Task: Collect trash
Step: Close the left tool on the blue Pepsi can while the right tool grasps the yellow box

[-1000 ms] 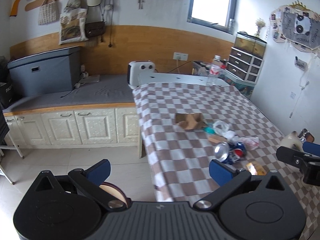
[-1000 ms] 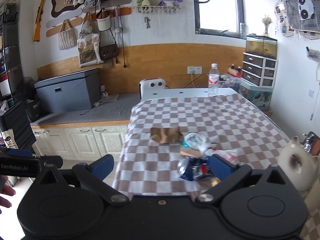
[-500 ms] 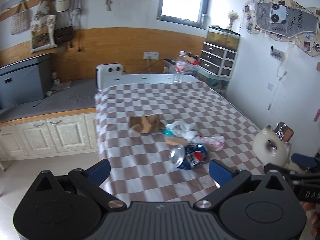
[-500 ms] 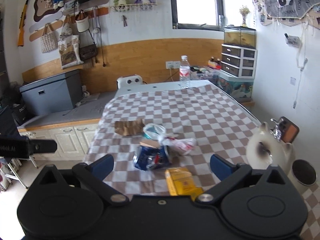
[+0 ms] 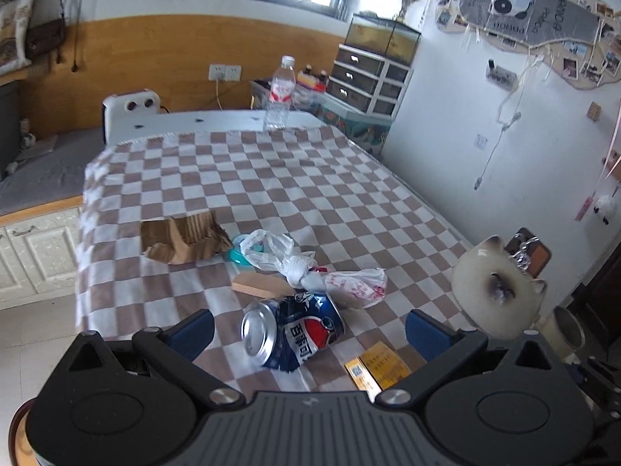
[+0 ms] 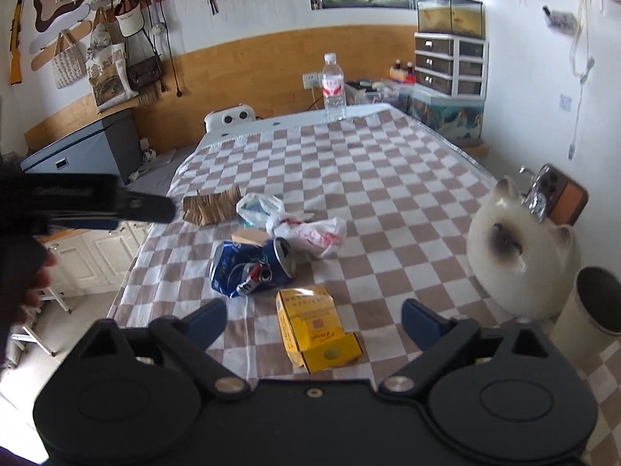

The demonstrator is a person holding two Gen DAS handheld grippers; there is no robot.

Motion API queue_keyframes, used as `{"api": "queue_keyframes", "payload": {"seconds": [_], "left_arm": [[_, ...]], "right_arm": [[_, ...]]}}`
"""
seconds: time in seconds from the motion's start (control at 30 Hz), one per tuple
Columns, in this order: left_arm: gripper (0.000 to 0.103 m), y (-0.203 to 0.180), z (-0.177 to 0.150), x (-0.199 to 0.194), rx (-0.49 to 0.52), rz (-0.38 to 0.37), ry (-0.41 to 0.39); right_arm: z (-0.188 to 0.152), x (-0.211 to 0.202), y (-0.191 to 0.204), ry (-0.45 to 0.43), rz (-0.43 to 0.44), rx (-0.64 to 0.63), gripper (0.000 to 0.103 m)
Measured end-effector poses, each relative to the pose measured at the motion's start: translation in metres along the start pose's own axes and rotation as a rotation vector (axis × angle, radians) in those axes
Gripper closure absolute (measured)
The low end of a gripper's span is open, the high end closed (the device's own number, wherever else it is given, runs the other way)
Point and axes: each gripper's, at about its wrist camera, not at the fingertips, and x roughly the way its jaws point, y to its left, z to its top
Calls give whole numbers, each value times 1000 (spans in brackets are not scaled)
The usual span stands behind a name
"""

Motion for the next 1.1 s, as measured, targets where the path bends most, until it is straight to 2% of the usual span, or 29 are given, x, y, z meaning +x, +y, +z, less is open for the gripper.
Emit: {"api": "queue_keyframes", "payload": {"seconds": [0.1,0.17,0.27,0.43,0.6,0.73,0.87,0.93,1.1], "left_arm": [[3,10,3,29,-23,3,53],[9,19,3,46,-49,28,82],[13,31,0,67,-77,53,121],[16,43,-9,93,-100,57,162],[16,49,-7,111,-78,63,159],[26,54,6,122,-65,50,143],[42,48,20,125,-21,34,134],[46,40,22,119,15,3,127],[47,10,7,102,146,-96,163]], "right_arm": [[0,12,-6,25,9,17,18],[0,21,-9,45,10,31,24],[-1,35,-11,76,27,44,30],[-1,58,-9,122,45,30,32],[0,75,-3,152,62,8,32],[-1,86,-2,171,75,-2,33],[-3,95,-3,194,83,1,39],[-5,99,-3,201,77,0,40],[-7,110,-7,213,64,-7,40]]}}
